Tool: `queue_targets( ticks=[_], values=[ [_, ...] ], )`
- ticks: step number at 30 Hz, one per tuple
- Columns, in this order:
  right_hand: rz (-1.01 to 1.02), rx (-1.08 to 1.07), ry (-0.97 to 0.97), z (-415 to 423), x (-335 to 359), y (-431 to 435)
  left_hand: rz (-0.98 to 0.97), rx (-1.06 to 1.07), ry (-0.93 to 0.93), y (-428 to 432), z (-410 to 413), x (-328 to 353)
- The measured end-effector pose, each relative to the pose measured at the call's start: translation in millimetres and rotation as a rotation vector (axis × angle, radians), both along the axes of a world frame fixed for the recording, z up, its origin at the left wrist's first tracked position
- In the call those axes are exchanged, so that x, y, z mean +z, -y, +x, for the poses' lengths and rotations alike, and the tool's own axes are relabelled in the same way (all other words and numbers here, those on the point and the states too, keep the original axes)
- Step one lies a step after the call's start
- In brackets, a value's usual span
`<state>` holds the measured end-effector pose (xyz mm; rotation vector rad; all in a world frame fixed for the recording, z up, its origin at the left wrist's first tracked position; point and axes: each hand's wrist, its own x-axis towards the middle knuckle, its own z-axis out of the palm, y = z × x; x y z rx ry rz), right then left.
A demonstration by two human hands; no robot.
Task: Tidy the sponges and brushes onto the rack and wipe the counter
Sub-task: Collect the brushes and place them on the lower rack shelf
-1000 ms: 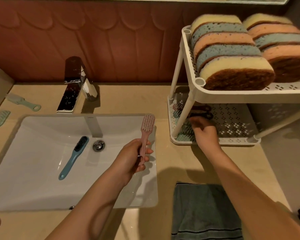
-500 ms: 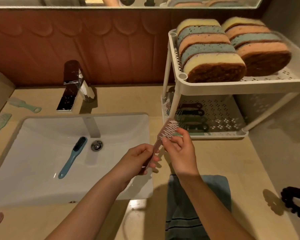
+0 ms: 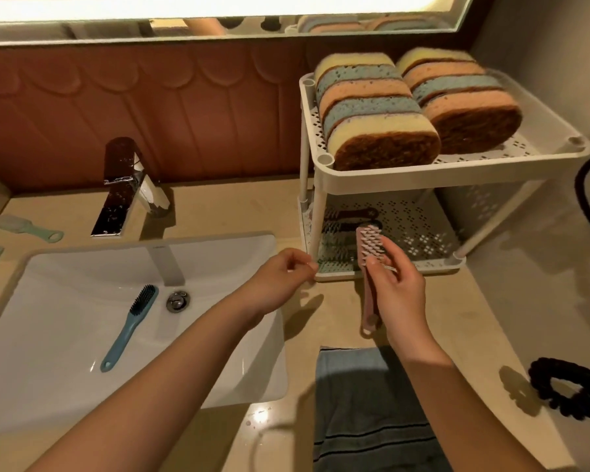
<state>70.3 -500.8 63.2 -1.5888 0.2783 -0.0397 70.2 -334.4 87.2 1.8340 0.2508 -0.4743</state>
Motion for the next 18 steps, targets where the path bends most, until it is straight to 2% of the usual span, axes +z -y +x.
queue_targets(
  ticks=[3,8,12,18],
  values=[
    [-0.120,-0.026,0.009,13,-8,21,0.155,0.038,0.136,4,17,-1],
    [-0.438,0.049,-0.022,43,-26,55,0.322,0.041,0.404,21,33,-12],
    [-0.662,0.130,-0.053,67,-33,70,0.726,0.022,0.560,22,35,-22],
    [-0.976,0.391,-0.054,91,-41,73,0.824,-0.021,0.600,23,33,-22]
  ],
)
